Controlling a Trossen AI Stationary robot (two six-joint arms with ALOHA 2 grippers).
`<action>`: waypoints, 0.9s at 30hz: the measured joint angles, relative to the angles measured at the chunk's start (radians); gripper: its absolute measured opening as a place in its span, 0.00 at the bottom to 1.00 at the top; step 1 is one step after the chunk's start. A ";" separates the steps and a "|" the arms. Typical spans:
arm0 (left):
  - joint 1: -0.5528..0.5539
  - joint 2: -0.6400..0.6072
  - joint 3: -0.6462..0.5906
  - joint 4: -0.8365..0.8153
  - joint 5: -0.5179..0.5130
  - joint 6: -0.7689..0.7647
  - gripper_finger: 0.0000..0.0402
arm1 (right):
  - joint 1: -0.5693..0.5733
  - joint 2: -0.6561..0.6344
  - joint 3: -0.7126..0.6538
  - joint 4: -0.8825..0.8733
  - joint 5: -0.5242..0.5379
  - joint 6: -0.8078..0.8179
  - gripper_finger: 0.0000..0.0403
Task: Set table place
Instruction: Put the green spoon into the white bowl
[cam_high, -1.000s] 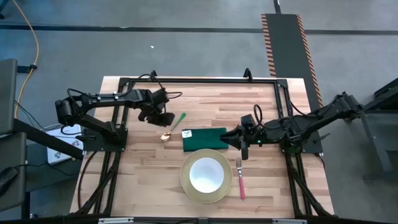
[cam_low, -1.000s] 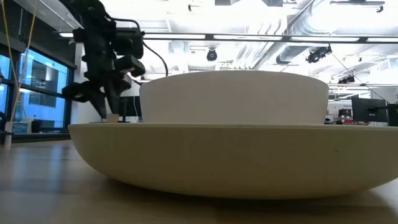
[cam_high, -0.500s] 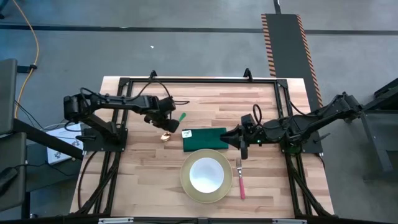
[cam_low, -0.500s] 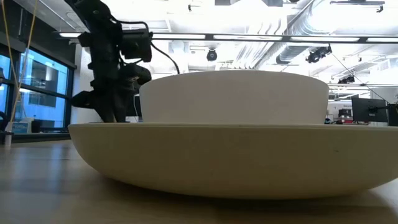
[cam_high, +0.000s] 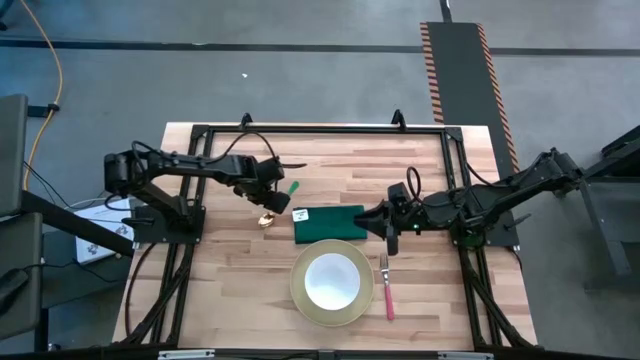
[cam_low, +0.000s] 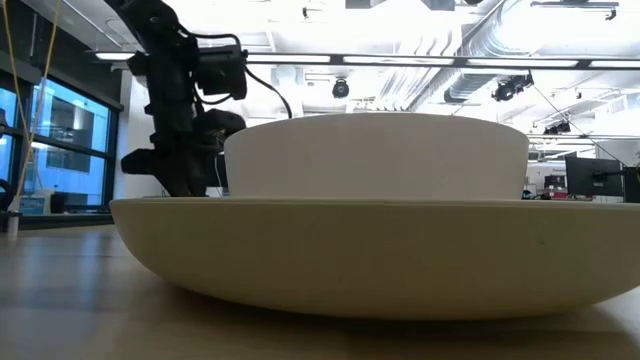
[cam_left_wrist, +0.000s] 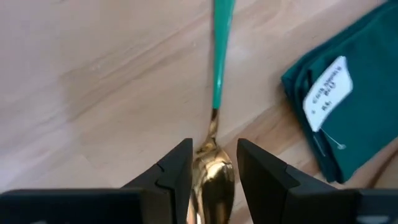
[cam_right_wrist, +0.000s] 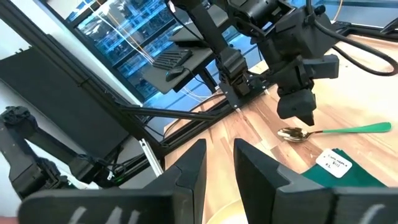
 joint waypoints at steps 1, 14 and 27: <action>-0.005 0.005 0.000 0.000 -0.002 0.000 0.29 | -0.001 0.000 0.000 0.000 0.005 0.000 0.18; -0.050 0.103 0.034 0.023 -0.027 0.036 0.29 | -0.025 0.000 0.000 0.000 0.006 0.000 0.18; -0.050 0.143 0.034 0.023 -0.064 0.063 0.28 | -0.025 0.000 0.000 0.000 0.005 0.005 0.18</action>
